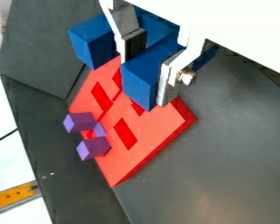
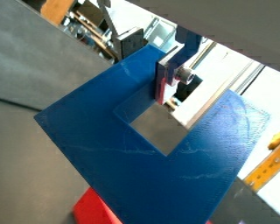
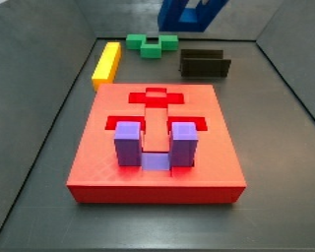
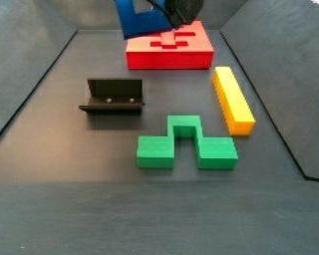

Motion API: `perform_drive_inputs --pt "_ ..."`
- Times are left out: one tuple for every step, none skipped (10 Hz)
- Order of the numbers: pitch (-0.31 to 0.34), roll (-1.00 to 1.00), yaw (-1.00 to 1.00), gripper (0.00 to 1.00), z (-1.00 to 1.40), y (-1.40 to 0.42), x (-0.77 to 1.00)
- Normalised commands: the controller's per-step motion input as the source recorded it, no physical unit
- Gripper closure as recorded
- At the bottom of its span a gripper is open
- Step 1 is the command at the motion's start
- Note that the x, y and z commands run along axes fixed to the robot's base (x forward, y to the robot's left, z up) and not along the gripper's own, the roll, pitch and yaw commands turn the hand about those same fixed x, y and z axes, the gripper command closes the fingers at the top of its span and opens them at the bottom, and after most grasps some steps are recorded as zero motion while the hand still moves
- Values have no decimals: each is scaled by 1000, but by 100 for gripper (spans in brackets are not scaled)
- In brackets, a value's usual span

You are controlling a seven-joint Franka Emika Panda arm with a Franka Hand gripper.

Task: Pick up the blue object. Move up. Place the blue object on the fixture. Regrasp the blue object. Move to above the board. Insert the blue object.
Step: Place the blue object on the fixture.

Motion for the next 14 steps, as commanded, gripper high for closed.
perform_drive_inputs --pt "369 617 -360 100 -509 23 523" --pt "394 597 -411 100 -483 31 440" --pt "406 546 -460 100 -443 43 369" --pt "414 389 -491 100 -254 0 329" --pt "337 26 -411 100 0 0 509" --pt "289 -120 -377 100 0 0 629" --pt "126 -554 -537 100 0 123 566" --pt "0 -686 -611 100 49 83 483" --pt "-157 -914 -491 100 114 137 294" --pt "-420 -1000 -143 100 171 363 0" --pt "-677 -1000 -129 100 249 280 -186" --pt "-686 -1000 -117 100 311 271 -191" --pt "-594 -1000 -97 100 397 311 -160" --pt "-529 -1000 -69 100 434 277 -137"
